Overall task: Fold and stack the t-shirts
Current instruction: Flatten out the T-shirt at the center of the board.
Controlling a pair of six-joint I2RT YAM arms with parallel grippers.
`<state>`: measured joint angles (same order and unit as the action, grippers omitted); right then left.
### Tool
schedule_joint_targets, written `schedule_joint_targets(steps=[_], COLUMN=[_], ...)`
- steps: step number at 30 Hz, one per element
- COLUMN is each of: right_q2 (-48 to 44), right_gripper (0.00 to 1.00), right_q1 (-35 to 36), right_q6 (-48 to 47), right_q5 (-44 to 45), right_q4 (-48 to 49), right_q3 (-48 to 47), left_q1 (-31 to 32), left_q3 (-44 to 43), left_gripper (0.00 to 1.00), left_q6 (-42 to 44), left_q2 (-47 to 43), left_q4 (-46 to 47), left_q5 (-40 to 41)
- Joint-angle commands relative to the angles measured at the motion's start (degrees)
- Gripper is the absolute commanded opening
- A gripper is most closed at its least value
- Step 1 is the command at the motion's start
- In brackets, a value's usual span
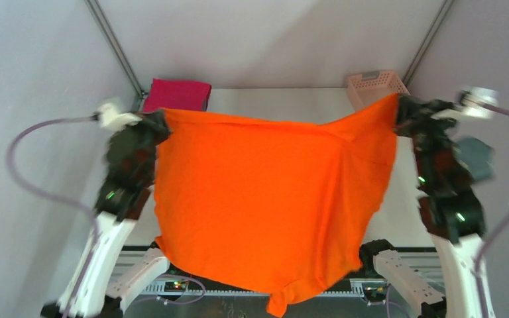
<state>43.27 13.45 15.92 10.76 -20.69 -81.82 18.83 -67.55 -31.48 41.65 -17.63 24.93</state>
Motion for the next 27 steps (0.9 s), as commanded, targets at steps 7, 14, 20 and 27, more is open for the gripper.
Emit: schedule_joint_targets(steps=[7, 14, 20, 27], right_q2=[24.1, 42.1, 40.2, 42.1], right_gripper=[0.05, 0.90, 1.00, 1.00], right_q1=[-0.9, -3.2, -2.6, 1.5], right_q6=[7.8, 12.7, 17.2, 20.6], right_q5=[9.0, -0.1, -4.9, -13.9], right_q4=[16.8, 13.3, 8.7, 14.4], right_q3=[28.8, 22.0, 24.0, 30.6], left_q1=[-6.2, -7.4, -7.0, -4.8], left_q3=[12.9, 1.2, 6.6, 18.2], left_gripper=[0.15, 1.00, 1.00, 1.00], left_q6=[-9.9, -7.2, -6.2, -5.8], left_q2=[40.9, 52.8, 45.6, 41.9], left_q4=[8.5, 2.5, 4.1, 12.9], left_q5=[7.2, 2.9, -5.2, -19.1])
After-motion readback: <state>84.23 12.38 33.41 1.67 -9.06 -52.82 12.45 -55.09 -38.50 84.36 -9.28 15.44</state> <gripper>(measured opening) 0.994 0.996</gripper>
